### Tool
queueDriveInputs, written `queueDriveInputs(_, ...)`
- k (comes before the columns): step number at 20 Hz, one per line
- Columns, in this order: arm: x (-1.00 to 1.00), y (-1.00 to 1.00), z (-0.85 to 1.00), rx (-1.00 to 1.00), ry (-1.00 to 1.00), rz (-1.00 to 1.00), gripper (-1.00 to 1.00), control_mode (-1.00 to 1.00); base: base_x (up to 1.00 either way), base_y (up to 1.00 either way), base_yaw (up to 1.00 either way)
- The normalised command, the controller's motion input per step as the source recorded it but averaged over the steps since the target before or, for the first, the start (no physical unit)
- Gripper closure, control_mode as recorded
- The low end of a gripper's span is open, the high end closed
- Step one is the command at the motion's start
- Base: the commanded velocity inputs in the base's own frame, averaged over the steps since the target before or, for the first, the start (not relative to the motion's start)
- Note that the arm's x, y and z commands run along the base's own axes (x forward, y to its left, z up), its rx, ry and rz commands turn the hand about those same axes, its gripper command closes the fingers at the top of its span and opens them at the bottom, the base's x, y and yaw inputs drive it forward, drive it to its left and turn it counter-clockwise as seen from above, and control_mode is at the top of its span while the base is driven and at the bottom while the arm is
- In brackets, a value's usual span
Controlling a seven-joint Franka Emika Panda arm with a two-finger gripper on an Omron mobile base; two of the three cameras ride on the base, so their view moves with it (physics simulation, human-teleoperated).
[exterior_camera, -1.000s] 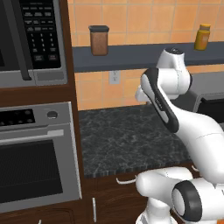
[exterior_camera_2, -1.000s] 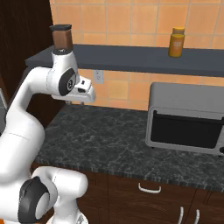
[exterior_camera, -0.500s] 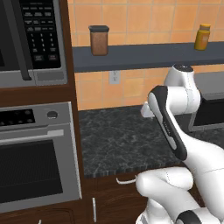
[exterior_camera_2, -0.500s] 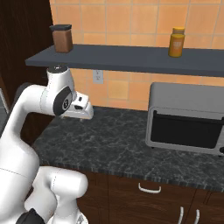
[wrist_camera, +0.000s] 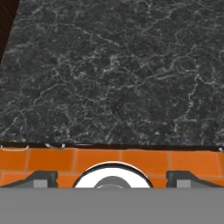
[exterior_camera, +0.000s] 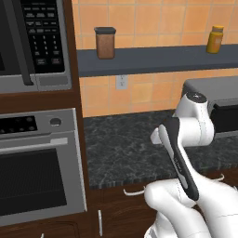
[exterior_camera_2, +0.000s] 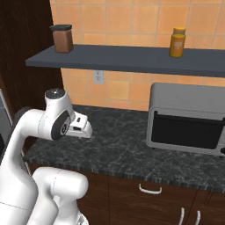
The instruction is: Take a straw from the drawer in front and place it inside the glass cup on the dining counter.
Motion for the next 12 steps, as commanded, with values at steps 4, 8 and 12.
queueDriveInputs(4,-0.22,0.00,-0.42,0.00,0.00,0.00,-1.00,-1.00,0.00,0.00,0.00)
queueDriveInputs(8,-0.12,0.00,-0.20,0.00,0.00,0.00,-1.00,1.00,-0.14,0.00,0.00)
queueDriveInputs(12,0.00,0.00,0.00,0.00,0.00,0.00,-1.00,1.00,-0.28,-0.02,0.00)
